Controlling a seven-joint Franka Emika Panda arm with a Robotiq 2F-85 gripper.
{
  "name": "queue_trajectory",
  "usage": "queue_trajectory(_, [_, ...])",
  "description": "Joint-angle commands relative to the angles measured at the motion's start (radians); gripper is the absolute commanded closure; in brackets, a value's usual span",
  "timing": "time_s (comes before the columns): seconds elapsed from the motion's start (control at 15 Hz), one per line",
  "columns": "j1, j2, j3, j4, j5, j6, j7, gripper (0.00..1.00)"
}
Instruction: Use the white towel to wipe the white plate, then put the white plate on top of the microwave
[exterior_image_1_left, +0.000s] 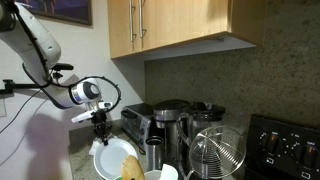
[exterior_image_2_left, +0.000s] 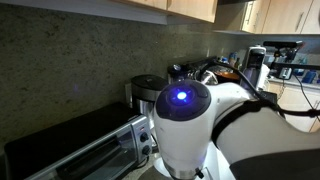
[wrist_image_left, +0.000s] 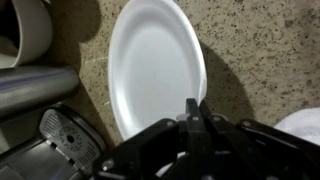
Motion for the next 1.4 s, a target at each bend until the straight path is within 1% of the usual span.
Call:
queue_trajectory(0.0, [0.008, -0.093, 0.048, 0.02, -0.013, -0.095, -0.01, 0.98])
queue_trajectory(0.27, [-0.005, -0.161, 0.088, 0.039, -0.101, -0.104, 0.013, 0.98])
queue_trajectory(0.53, [-0.019, -0.179, 0.106, 0.051, -0.212, -0.074, 0.023, 0.98])
queue_trajectory(0.93, [-0.021, -0.154, 0.116, 0.076, -0.392, -0.041, 0.044, 0.98])
queue_trajectory(1.33, [-0.018, -0.122, 0.11, 0.084, -0.553, -0.009, 0.108, 0.97])
